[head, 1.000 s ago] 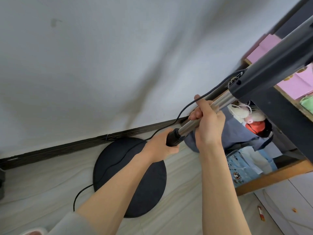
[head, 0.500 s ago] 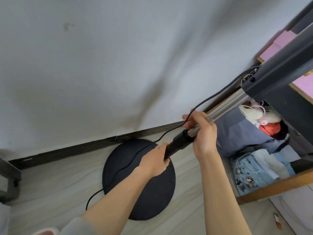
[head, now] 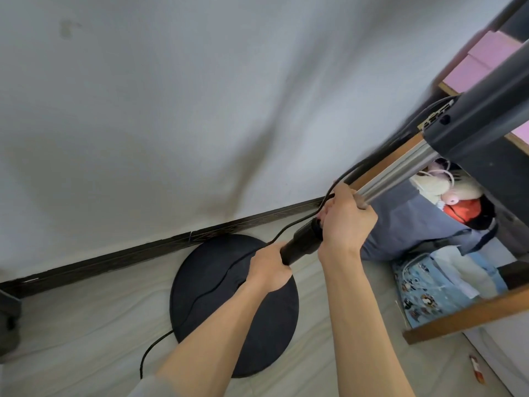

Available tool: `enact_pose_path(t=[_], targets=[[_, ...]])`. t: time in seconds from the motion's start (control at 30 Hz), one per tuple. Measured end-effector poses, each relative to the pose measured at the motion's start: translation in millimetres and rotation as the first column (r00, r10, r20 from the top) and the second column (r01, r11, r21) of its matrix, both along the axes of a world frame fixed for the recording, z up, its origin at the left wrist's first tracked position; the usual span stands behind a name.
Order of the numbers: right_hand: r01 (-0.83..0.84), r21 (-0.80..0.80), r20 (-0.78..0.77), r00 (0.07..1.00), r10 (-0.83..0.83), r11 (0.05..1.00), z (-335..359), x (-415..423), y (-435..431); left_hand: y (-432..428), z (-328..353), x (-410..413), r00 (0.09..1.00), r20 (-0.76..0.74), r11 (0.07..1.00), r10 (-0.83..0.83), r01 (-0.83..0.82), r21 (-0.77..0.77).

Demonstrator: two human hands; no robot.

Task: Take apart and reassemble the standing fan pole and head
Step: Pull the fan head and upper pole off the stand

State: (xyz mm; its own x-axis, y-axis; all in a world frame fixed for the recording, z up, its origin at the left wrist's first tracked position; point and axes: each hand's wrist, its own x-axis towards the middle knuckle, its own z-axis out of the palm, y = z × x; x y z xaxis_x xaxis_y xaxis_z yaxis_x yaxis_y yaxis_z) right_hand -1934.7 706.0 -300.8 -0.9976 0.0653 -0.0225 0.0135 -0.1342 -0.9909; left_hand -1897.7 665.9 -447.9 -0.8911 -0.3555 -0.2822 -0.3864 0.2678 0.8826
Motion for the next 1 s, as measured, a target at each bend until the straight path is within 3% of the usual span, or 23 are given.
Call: enact_pose_path(t=[0.17, 0.4, 0.7, 0.77, 0.87, 1.0], targets=[[-0.122, 0.112, -0.015, 0.992, 0.125, 0.986, 3, 0, 5, -9, 1, 3, 0.998, 0.015, 0.997, -0.06, 0.059, 0.042], [-0.366, 0.356, -0.034, 0.914, 0.403, 0.86, 12, 4, 30, -14, 22, 14, 0.994, -0.04, 0.99, -0.1, 0.104, 0.096], [-0.521, 0.165, 0.049, 0.852, 0.521, 0.837, 1, -9, 79, -33, 107, 31, 0.957, -0.291, 0.947, 0.022, 0.073, 0.313], [-0.588, 0.202, 0.122, 0.809, 0.575, 0.784, -10, -8, 81, -33, 135, 34, 0.931, -0.357, 0.962, 0.077, 0.025, 0.272], [-0.658, 0.341, 0.196, 0.748, 0.633, 0.672, -28, -3, 71, -24, 176, 31, 0.9, -0.436, 0.986, -0.001, 0.073, 0.148], [-0.597, 0.44, 0.14, 0.783, 0.606, 0.671, -38, 4, 69, 4, 221, 10, 0.908, -0.414, 0.992, -0.063, 0.104, 0.077]])
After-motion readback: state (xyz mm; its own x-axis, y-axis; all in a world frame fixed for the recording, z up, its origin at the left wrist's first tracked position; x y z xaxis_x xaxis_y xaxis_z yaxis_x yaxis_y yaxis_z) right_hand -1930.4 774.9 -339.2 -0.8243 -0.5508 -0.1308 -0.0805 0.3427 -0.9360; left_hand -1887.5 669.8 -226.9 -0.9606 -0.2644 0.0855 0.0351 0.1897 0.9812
